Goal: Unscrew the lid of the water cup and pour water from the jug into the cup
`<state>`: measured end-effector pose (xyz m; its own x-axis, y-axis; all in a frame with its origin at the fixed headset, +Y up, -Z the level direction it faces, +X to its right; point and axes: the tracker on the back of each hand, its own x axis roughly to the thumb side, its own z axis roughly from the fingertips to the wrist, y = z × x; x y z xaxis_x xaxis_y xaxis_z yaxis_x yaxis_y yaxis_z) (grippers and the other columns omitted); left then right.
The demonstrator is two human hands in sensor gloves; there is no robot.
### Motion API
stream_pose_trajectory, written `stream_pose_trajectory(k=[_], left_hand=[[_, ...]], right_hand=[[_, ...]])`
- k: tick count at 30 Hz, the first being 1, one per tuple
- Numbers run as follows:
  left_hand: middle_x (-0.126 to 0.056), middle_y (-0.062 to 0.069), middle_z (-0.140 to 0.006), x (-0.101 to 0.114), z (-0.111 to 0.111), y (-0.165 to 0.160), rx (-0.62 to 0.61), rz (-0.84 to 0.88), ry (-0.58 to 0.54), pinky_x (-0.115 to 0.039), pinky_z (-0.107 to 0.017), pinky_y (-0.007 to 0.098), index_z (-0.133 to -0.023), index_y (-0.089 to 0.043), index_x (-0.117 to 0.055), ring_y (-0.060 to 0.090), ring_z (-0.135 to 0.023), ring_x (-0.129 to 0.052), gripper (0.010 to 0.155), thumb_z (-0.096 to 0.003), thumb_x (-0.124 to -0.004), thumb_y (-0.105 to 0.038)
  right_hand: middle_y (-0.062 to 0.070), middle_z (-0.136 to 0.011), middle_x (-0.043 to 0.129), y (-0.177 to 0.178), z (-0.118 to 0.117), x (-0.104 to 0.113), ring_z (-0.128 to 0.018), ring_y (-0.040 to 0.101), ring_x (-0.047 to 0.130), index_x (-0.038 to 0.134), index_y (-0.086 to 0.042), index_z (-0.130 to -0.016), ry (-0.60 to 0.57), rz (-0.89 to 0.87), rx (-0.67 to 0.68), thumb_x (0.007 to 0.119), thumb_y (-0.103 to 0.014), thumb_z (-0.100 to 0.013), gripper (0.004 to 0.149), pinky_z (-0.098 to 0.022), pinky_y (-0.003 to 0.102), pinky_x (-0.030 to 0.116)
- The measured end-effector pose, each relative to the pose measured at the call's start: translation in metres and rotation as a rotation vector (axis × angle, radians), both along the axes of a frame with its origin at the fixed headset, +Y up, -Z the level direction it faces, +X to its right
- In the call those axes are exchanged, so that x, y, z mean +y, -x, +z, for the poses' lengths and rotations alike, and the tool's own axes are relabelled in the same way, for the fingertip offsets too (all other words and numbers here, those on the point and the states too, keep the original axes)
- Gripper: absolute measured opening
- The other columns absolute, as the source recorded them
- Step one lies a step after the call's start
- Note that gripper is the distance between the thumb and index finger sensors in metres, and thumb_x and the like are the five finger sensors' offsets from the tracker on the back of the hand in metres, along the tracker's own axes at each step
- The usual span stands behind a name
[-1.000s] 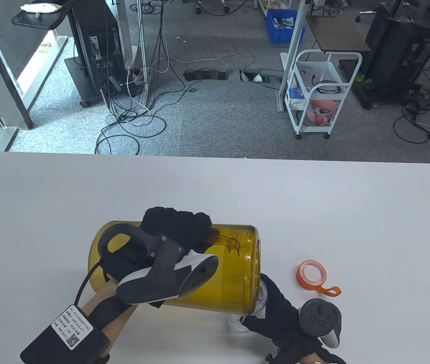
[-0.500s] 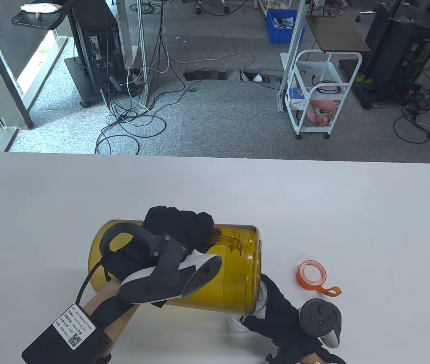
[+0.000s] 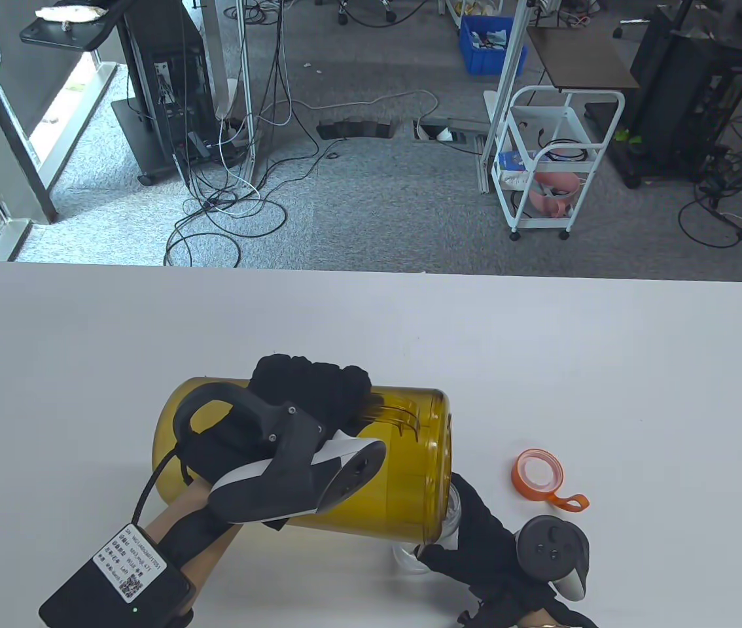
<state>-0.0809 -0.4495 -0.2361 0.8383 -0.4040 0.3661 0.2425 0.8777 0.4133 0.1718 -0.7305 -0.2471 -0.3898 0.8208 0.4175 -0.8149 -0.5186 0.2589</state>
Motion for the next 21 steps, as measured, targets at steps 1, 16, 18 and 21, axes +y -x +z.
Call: stream_pose_trajectory(k=[1,16,18,21], left_hand=[[-0.081,-0.023,-0.059,0.0,0.0,0.0,-0.001,0.0,-0.001,-0.08,-0.065,0.031,-0.086,-0.035,-0.059,0.0,-0.043,-0.092,0.038,-0.0642,-0.047,-0.063],[-0.081,-0.023,-0.059,0.0017,-0.0001,-0.005,-0.001,-0.021,-0.006,-0.08,-0.065,0.031,-0.086,-0.035,-0.059,0.0,-0.043,-0.092,0.038,-0.0641,-0.047,-0.063],[-0.081,-0.023,-0.059,0.0019,-0.0001,-0.0054,-0.004,-0.024,-0.008,-0.08,-0.065,0.031,-0.086,-0.035,-0.059,0.0,-0.043,-0.092,0.038,-0.0641,-0.047,-0.063],[-0.081,-0.023,-0.059,0.0019,-0.0001,-0.0054,-0.005,-0.024,-0.009,-0.08,-0.065,0.031,-0.086,-0.035,-0.059,0.0,-0.043,-0.092,0.038,-0.0641,-0.047,-0.062]], right_hand=[[0.018,-0.115,0.043,0.0,0.0,0.0,-0.105,0.041,0.058,0.026,-0.013,-0.11,0.0,0.0,0.0,0.085,-0.055,-0.042,0.099,-0.071,0.068,0.038],[0.018,-0.115,0.043,0.0001,0.0002,0.0,-0.105,0.041,0.058,0.026,-0.013,-0.11,0.0,0.001,-0.002,0.085,-0.055,-0.042,0.099,-0.071,0.068,0.037],[0.018,-0.115,0.043,0.0002,0.0003,-0.0001,-0.105,0.041,0.058,0.026,-0.013,-0.11,0.001,0.001,-0.002,0.085,-0.055,-0.042,0.099,-0.071,0.068,0.037],[0.018,-0.115,0.043,0.0002,0.0003,-0.0002,-0.105,0.041,0.058,0.026,-0.013,-0.11,-0.001,0.001,-0.003,0.085,-0.055,-0.042,0.099,-0.071,0.068,0.037]])
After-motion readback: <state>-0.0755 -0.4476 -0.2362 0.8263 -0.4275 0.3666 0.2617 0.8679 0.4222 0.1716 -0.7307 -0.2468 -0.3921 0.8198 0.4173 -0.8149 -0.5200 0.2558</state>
